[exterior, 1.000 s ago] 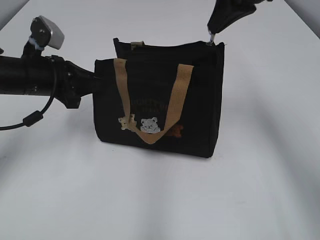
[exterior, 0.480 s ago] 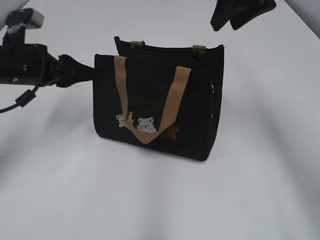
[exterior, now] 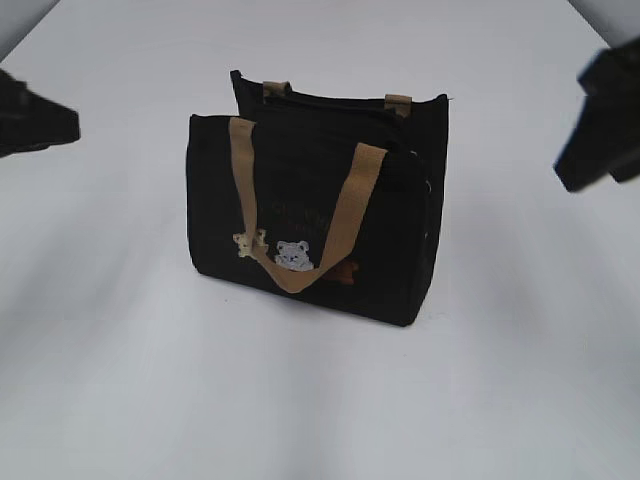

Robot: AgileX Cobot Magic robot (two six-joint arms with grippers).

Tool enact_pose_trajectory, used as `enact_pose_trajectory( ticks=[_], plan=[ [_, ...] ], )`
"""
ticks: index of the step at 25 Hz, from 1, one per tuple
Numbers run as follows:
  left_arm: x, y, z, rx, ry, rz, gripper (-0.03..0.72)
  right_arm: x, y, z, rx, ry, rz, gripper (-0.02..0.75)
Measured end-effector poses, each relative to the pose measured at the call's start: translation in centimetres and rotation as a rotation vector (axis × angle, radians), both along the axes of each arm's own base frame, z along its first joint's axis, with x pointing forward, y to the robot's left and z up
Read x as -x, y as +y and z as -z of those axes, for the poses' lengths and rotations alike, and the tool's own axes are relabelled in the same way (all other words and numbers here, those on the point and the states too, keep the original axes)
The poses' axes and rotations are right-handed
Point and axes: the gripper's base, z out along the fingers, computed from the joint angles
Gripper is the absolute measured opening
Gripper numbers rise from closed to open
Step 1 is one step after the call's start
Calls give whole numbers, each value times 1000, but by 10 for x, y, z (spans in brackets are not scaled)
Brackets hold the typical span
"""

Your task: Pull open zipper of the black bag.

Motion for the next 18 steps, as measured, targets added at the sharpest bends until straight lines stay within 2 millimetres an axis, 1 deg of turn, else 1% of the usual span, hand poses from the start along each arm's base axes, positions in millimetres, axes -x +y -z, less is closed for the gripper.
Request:
enact_pose_trajectory(
  ticks=[1, 3, 4, 6, 8, 9, 12, 14, 18],
  plan=[
    [15, 2, -2, 7, 1, -6, 295, 18, -5, 4, 6, 2, 1, 382],
    [45, 6, -5, -4, 5, -1, 286, 52, -15, 4, 15, -34, 1, 382],
    [59, 9, -4, -10, 21, -11, 283, 66, -19, 8, 24, -42, 1, 382],
    [93, 16, -13, -21, 2, -30, 275, 96, -28, 11, 33, -100, 4, 382],
    [118, 23, -20, -40, -7, -72, 272, 122, -38, 16, 53, -164, 8, 382],
    [131, 27, -22, -49, -12, -90, 272, 137, -43, 14, 58, -227, 13, 382],
    [165, 40, -21, -145, -23, -142, 271, 160, -54, 25, 92, -330, 28, 382],
    [185, 50, -15, -228, -36, -191, 271, 172, -59, 37, 102, -381, 35, 382],
    [210, 60, -10, -288, -104, -248, 271, 191, -65, 60, 88, -484, 50, 382]
  ],
)
